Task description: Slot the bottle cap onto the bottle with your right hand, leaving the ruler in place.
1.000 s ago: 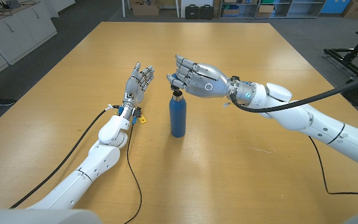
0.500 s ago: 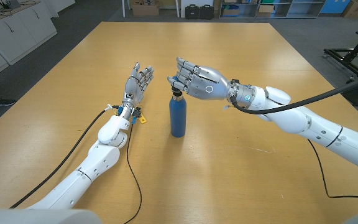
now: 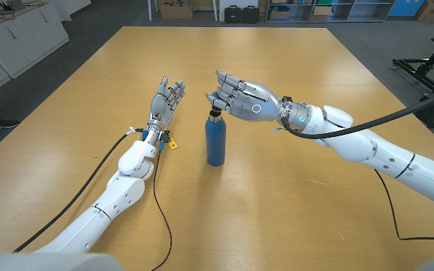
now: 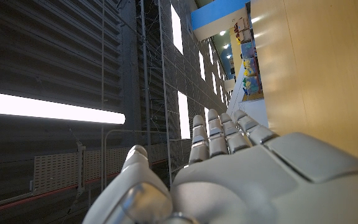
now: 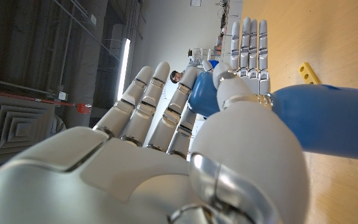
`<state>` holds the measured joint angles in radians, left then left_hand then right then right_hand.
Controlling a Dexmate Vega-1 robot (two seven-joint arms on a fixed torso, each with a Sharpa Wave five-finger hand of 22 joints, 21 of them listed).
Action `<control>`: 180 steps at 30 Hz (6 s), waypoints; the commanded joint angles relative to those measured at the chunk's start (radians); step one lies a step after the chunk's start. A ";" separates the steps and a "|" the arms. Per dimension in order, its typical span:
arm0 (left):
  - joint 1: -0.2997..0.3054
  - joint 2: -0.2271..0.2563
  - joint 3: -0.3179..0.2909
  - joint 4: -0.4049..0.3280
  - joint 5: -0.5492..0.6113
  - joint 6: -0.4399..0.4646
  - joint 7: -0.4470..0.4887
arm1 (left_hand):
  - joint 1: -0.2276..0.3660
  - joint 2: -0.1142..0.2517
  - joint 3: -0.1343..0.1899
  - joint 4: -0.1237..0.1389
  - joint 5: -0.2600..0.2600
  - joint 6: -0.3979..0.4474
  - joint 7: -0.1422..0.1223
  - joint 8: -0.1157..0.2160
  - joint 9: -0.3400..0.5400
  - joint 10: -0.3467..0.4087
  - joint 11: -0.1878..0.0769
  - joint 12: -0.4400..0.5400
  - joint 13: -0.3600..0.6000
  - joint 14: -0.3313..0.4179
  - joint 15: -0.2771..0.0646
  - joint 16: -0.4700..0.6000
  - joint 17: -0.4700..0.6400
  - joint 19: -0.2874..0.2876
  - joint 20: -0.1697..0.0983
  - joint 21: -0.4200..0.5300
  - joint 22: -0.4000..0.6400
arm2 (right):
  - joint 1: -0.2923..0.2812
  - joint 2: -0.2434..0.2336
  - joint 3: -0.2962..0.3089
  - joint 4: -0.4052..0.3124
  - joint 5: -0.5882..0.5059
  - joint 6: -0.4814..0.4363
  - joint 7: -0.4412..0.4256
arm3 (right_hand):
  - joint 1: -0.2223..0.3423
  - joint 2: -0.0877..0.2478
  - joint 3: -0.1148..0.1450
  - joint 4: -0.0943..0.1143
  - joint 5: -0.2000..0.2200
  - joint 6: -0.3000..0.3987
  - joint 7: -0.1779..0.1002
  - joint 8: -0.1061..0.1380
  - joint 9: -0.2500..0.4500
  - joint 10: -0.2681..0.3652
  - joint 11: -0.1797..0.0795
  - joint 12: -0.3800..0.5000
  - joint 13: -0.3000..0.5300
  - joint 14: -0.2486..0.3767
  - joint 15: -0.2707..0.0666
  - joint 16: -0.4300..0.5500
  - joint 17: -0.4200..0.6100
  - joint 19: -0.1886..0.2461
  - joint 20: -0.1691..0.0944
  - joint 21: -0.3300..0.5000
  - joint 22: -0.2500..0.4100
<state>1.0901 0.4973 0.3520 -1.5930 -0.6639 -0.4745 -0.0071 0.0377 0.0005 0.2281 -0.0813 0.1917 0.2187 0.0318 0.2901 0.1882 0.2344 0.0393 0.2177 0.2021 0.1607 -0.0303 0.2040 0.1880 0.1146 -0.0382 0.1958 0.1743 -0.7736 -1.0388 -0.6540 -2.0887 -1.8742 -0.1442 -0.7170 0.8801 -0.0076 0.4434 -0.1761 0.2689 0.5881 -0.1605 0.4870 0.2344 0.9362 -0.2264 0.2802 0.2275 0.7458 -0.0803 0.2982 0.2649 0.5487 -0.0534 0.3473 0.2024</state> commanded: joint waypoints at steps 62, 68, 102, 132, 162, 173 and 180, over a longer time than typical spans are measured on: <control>-0.007 -0.006 0.003 0.010 -0.007 -0.002 -0.009 | -0.001 0.011 0.002 -0.007 -0.001 0.009 0.000 -0.013 0.005 0.008 0.000 -0.005 0.002 0.008 0.002 -0.003 0.002 0.004 -0.001 0.000 0.004 | -0.005 0.040 -0.045 0.041 0.047 -0.030 -0.027 | 0.145 0.133 0.017 0.018 -0.011 0.292 -0.065 0.077 0.007 -0.007 0.001 -0.009 0.007 0.013 -0.121 -0.006 0.009 0.006 -0.031 0.005 0.005; -0.006 -0.006 0.003 0.013 -0.012 -0.001 -0.012 | -0.001 0.011 0.002 -0.007 -0.001 0.010 0.000 -0.014 0.005 0.009 -0.001 -0.005 0.002 0.008 0.002 -0.003 0.002 0.005 -0.002 0.000 0.004 | -0.006 0.041 -0.049 0.042 0.048 -0.030 -0.028 | 0.144 0.134 0.017 0.019 -0.012 0.292 -0.065 0.078 0.008 -0.007 0.001 -0.010 0.008 0.014 -0.121 -0.007 0.009 0.005 -0.032 0.005 0.005; -0.001 -0.008 0.005 0.017 -0.013 -0.006 -0.018 | -0.001 0.011 0.003 -0.008 -0.001 0.012 0.000 -0.018 0.005 0.010 -0.003 -0.006 0.002 0.008 0.001 -0.004 0.002 0.004 0.000 0.000 0.004 | -0.017 0.042 -0.055 0.052 0.056 -0.045 -0.038 | 0.103 0.081 0.000 0.030 -0.026 0.237 -0.065 0.069 0.007 -0.027 0.002 -0.031 0.017 0.005 -0.117 -0.024 0.018 -0.026 -0.020 -0.002 0.005; -0.005 -0.010 0.009 0.027 -0.018 -0.006 -0.027 | -0.002 0.012 0.003 -0.010 -0.001 0.019 -0.007 -0.019 0.005 0.012 -0.003 -0.006 0.003 0.009 0.001 -0.004 0.003 0.005 0.002 0.000 0.004 | -0.024 0.054 -0.062 0.065 0.039 -0.063 -0.009 | 0.007 0.039 -0.010 0.052 -0.008 0.052 -0.063 0.003 -0.005 -0.155 0.005 -0.076 0.040 -0.084 -0.117 -0.075 0.039 -0.101 -0.010 -0.032 0.004; 0.008 -0.009 0.006 0.033 -0.028 -0.016 -0.039 | -0.001 0.013 0.004 -0.011 -0.001 0.026 -0.007 -0.019 0.006 0.014 -0.006 -0.006 0.003 0.009 0.000 -0.004 0.003 0.005 0.003 0.000 0.004 | -0.038 0.050 -0.062 0.036 -0.001 -0.066 0.039 | -0.168 -0.029 -0.043 0.066 0.058 -0.324 -0.058 -0.148 -0.017 -0.545 0.011 -0.096 0.073 -0.358 -0.054 -0.106 0.084 -0.232 0.036 -0.102 0.000; 0.001 -0.010 0.009 0.037 -0.031 -0.008 -0.042 | -0.001 0.013 0.004 -0.011 -0.001 0.026 -0.007 -0.020 0.006 0.015 -0.005 -0.006 0.003 0.009 -0.001 -0.004 0.003 0.005 0.002 0.000 0.004 | -0.040 0.052 -0.051 0.025 -0.002 -0.077 0.070 | -0.187 -0.035 -0.046 0.067 0.069 -0.399 -0.053 -0.178 -0.017 -0.592 0.015 -0.093 0.074 -0.382 -0.041 -0.101 0.085 -0.240 0.044 -0.107 0.000; -0.002 -0.012 0.010 0.042 -0.032 -0.009 -0.046 | -0.001 0.013 0.005 -0.011 -0.001 0.027 -0.007 -0.020 0.006 0.015 -0.005 -0.006 0.003 0.009 0.002 -0.004 0.003 0.005 0.003 0.000 0.004 | -0.045 0.044 -0.038 0.008 0.007 -0.075 0.091 | -0.209 -0.043 -0.049 0.067 0.082 -0.496 0.008 -0.216 -0.016 -0.668 0.042 -0.099 0.076 -0.426 -0.020 -0.099 0.083 -0.254 0.053 -0.114 0.000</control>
<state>1.0942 0.4873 0.3592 -1.5569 -0.6943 -0.4884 -0.0476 0.0338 0.0045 0.2311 -0.0843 0.1917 0.2342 0.0230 0.2699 0.1882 0.2398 0.0339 0.2177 0.2021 0.1606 -0.0303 0.2040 0.1880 0.1146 -0.0382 0.1958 0.1743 -0.8132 -0.9886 -0.7071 -2.0636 -1.8730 -0.2161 -0.6533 0.6854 -0.0506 0.3985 -0.1097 0.3442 0.1176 -0.1668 0.2781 0.2166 0.2845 -0.1927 0.1846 0.2999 0.3283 -0.0422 0.1937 0.3460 0.2998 -0.0016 0.2398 0.1999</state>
